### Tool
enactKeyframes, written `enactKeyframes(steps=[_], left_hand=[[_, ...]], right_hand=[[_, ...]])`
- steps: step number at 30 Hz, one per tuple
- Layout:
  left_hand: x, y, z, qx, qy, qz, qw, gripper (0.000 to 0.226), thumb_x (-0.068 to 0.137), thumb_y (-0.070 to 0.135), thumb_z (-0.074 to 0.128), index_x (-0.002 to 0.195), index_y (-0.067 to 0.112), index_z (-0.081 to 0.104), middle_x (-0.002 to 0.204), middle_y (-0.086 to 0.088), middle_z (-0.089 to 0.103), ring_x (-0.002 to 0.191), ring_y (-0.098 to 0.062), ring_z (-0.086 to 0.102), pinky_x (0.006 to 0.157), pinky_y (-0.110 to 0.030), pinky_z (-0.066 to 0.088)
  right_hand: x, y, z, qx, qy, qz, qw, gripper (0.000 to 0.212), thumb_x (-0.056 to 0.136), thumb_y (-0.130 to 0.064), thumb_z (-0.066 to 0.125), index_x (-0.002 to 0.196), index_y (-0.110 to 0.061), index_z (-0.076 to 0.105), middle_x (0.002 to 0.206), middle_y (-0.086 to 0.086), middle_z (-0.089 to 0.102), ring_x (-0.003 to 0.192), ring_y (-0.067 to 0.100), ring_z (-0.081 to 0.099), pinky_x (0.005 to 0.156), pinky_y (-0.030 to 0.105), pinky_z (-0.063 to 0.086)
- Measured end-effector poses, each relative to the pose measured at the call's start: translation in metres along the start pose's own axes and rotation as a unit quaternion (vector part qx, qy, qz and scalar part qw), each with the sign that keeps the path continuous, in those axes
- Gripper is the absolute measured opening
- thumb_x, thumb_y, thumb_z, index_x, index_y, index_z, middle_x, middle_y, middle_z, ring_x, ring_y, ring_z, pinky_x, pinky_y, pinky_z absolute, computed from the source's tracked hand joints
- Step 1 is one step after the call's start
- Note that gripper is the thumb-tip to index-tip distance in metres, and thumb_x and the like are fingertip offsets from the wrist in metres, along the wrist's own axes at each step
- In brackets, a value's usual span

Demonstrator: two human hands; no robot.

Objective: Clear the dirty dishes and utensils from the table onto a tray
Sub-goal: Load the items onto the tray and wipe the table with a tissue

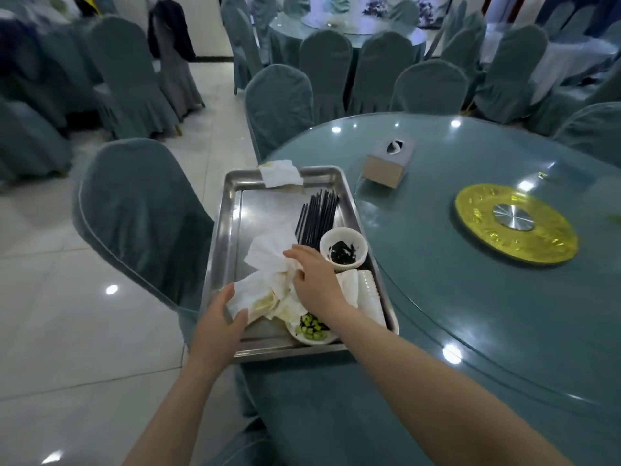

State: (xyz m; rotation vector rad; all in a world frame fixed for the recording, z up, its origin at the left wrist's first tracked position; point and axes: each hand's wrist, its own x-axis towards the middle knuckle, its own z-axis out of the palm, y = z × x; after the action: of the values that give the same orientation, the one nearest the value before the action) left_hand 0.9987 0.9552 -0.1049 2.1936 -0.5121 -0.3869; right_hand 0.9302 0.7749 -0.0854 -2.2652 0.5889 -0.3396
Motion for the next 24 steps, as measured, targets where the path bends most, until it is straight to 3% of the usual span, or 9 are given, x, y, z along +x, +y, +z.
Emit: enactKeyframes(steps=[4, 10, 14, 18, 24], left_hand=[[0.003, -0.009, -0.008, -0.016, -0.02, -0.017, 1.0, 0.052, 0.095, 0.021, 0.054, 0.144, 0.023, 0.038, 0.144, -0.001, 0.047, 0.126, -0.023, 0.047, 0.098, -0.035, 0.041], [0.004, -0.017, -0.001, -0.034, -0.041, -0.018, 0.998, 0.052, 0.094, 0.019, 0.055, 0.143, 0.022, 0.039, 0.142, 0.002, 0.049, 0.127, -0.018, 0.047, 0.1, -0.034, 0.039], [0.003, -0.011, 0.012, -0.054, -0.052, -0.017, 0.997, 0.051, 0.093, 0.02, 0.058, 0.141, 0.024, 0.041, 0.14, 0.004, 0.05, 0.12, -0.009, 0.046, 0.096, -0.027, 0.038], [0.0, -0.002, 0.024, -0.047, -0.06, -0.015, 0.997, 0.051, 0.092, 0.023, 0.059, 0.14, 0.026, 0.042, 0.138, 0.005, 0.052, 0.113, -0.005, 0.045, 0.094, -0.028, 0.039], [-0.011, 0.011, 0.035, -0.023, -0.085, -0.036, 0.995, 0.054, 0.092, 0.025, 0.059, 0.142, 0.029, 0.04, 0.14, 0.009, 0.051, 0.118, -0.011, 0.049, 0.102, -0.039, 0.042]], right_hand=[[0.009, 0.01, 0.014, -0.083, -0.108, 0.015, 0.991, 0.041, 0.098, -0.029, 0.049, 0.139, -0.023, 0.047, 0.155, -0.002, 0.031, 0.146, 0.015, 0.017, 0.116, 0.036, 0.018], [-0.017, 0.05, -0.012, -0.021, 0.008, 0.024, 0.999, 0.034, 0.095, -0.012, 0.049, 0.125, -0.025, 0.06, 0.139, -0.01, 0.052, 0.137, 0.007, 0.035, 0.107, 0.019, 0.026], [-0.044, 0.097, -0.047, -0.065, 0.062, 0.08, 0.993, 0.036, 0.094, -0.012, 0.048, 0.127, -0.024, 0.059, 0.14, -0.009, 0.051, 0.134, 0.01, 0.039, 0.107, 0.025, 0.032], [-0.068, 0.15, -0.076, -0.138, 0.046, 0.182, 0.973, 0.045, 0.096, -0.009, 0.04, 0.141, -0.017, 0.045, 0.154, 0.002, 0.032, 0.145, 0.02, 0.02, 0.114, 0.033, 0.021], [-0.11, 0.21, -0.103, -0.273, -0.109, 0.268, 0.917, 0.056, 0.102, -0.026, 0.031, 0.153, -0.023, 0.009, 0.162, 0.001, -0.001, 0.148, 0.03, 0.003, 0.116, 0.046, 0.021]])
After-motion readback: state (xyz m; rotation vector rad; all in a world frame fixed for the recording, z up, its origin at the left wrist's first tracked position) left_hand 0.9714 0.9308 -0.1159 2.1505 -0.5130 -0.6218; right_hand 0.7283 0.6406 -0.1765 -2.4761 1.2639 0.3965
